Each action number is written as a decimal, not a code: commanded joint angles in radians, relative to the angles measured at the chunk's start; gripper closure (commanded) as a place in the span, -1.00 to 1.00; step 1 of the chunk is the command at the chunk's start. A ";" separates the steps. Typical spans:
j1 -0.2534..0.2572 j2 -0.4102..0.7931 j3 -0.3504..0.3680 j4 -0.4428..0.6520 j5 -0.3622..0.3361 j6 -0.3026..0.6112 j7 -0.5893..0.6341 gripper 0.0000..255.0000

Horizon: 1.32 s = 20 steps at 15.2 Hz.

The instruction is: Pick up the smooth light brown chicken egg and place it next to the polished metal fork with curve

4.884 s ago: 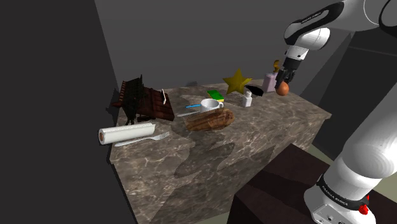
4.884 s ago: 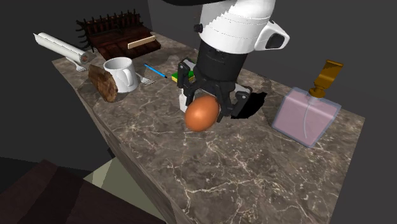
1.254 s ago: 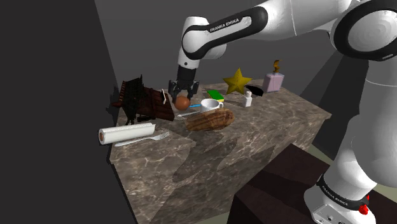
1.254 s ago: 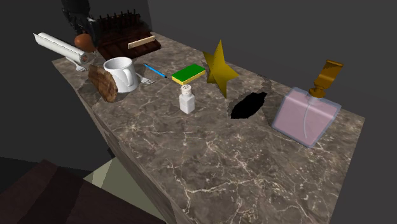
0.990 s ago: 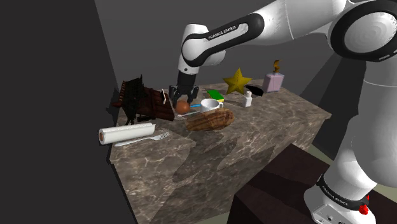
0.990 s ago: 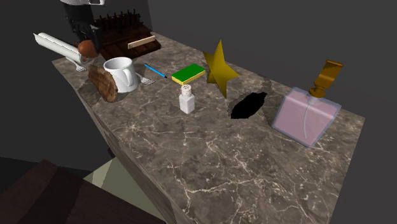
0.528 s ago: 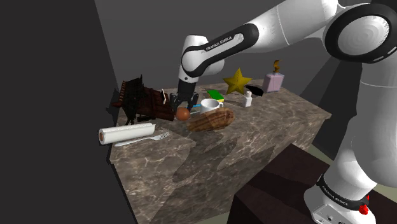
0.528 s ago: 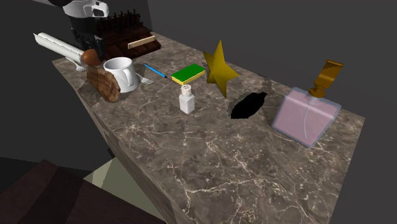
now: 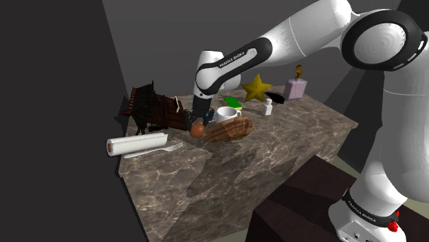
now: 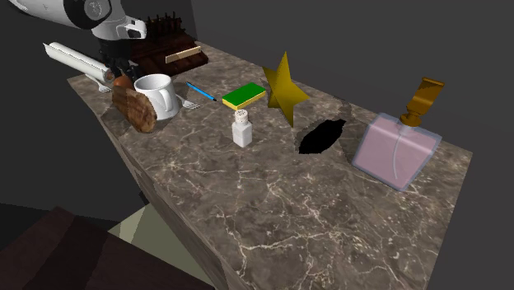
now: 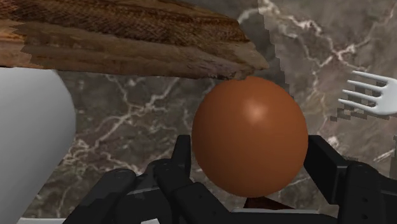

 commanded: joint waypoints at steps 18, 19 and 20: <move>-0.008 -0.073 -0.010 0.017 -0.015 -0.090 0.009 -1.00; -0.008 -0.073 -0.010 0.017 -0.015 -0.090 0.009 -1.00; -0.008 -0.073 -0.010 0.017 -0.015 -0.090 0.009 -1.00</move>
